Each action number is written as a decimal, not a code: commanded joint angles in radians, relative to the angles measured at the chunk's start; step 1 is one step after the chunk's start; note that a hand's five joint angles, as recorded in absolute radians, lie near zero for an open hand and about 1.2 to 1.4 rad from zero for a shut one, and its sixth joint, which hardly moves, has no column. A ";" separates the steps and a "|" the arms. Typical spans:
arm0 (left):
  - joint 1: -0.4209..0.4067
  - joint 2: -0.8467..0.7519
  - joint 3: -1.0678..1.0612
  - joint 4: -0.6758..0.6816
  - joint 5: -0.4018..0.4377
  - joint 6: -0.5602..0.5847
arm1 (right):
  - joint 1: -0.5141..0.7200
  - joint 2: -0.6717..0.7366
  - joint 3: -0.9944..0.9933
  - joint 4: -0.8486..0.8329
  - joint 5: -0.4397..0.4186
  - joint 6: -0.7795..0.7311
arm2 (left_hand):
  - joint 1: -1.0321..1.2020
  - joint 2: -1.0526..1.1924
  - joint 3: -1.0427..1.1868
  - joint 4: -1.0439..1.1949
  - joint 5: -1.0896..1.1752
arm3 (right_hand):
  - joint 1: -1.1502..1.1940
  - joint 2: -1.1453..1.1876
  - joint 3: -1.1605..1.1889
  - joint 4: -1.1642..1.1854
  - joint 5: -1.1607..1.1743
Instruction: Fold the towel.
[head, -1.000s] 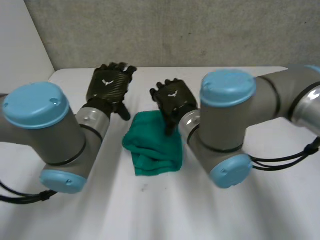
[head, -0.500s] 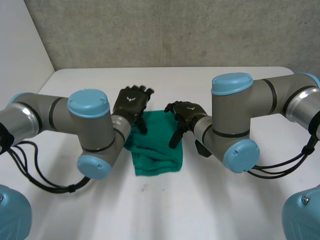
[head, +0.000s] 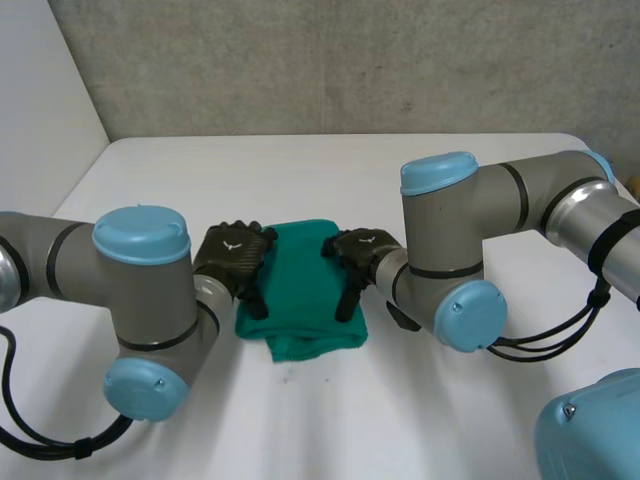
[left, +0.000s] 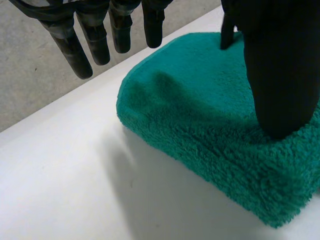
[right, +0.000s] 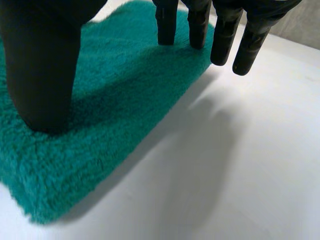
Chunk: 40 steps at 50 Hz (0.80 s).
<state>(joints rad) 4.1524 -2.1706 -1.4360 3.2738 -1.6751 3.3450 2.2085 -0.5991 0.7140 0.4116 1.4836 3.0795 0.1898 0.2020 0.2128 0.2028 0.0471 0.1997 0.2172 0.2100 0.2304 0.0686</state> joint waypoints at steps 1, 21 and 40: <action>-0.001 0.000 -0.037 -0.003 -0.026 -0.021 | -0.003 0.004 0.016 0.003 0.018 -0.085 | 0.012 0.000 -0.011 -0.001 -0.020 | -0.025 -0.043 -0.036 -0.056 -0.069; 0.023 0.214 0.037 -0.039 -0.023 -0.082 | -0.021 -0.270 0.151 -0.172 0.156 -0.142 | -0.015 -0.027 -0.038 -0.028 -0.047 | -0.025 -0.043 -0.036 -0.056 -0.069; 0.213 0.442 0.184 -0.368 0.160 -0.286 | -0.276 -0.755 0.489 -0.294 0.248 -0.148 | -0.015 -0.027 -0.038 -0.028 -0.047 | -0.025 -0.043 -0.036 -0.056 -0.069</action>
<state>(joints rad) 4.3336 -1.7696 -1.2395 2.9347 -1.5714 3.1015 1.9745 -1.3126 1.1767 0.0537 1.7469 2.9296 0.1898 0.2019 0.2098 0.2029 0.0471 0.1858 0.2172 0.2100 0.2304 0.0653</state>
